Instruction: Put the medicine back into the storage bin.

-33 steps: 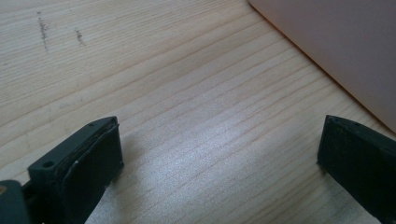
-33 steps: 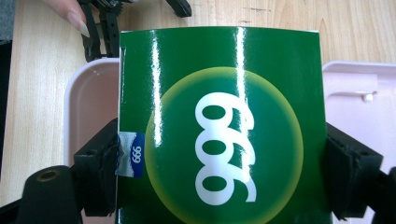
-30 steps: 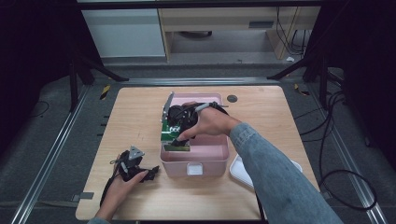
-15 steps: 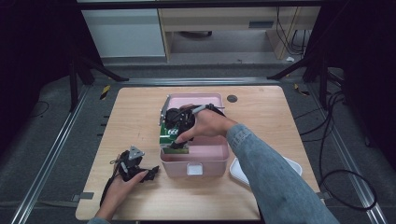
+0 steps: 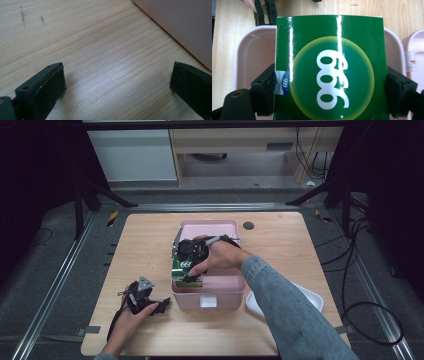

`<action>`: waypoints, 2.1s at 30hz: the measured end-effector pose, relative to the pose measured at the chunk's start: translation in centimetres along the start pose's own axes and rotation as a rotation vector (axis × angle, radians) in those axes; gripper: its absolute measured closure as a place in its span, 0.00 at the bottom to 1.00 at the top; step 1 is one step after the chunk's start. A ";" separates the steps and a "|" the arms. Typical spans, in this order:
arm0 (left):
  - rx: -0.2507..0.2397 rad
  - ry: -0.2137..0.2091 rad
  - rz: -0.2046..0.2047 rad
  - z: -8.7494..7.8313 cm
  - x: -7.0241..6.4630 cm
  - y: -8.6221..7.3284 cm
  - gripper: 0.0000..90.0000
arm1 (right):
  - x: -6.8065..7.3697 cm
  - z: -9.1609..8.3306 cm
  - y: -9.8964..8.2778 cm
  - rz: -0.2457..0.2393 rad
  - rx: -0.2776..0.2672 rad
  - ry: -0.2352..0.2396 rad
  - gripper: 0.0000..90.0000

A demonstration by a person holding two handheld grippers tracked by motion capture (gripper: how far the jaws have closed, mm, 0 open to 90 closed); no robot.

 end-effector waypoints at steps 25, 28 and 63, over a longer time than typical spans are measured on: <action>-0.001 0.000 -0.002 0.0 0.0 0.0 0.00 | 0.2 3.8 -0.6 0.010 0.014 0.029 0.18; 0.000 0.000 -0.001 0.0 0.0 0.0 0.00 | 0.2 4.2 -0.5 0.005 0.020 0.023 0.18; 0.000 0.000 0.000 0.0 0.0 0.0 0.00 | 0.0 7.4 -1.3 0.056 0.004 0.052 0.17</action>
Point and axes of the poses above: each handheld gripper's, and its own axes: z roughly forward along the jaws, y roughly out of its top, x roughly to its left, the point moved 3 cm from there along z, roughly forward along the jaws, and after that the axes turned 13 degrees about x, right-handed, at the moved point
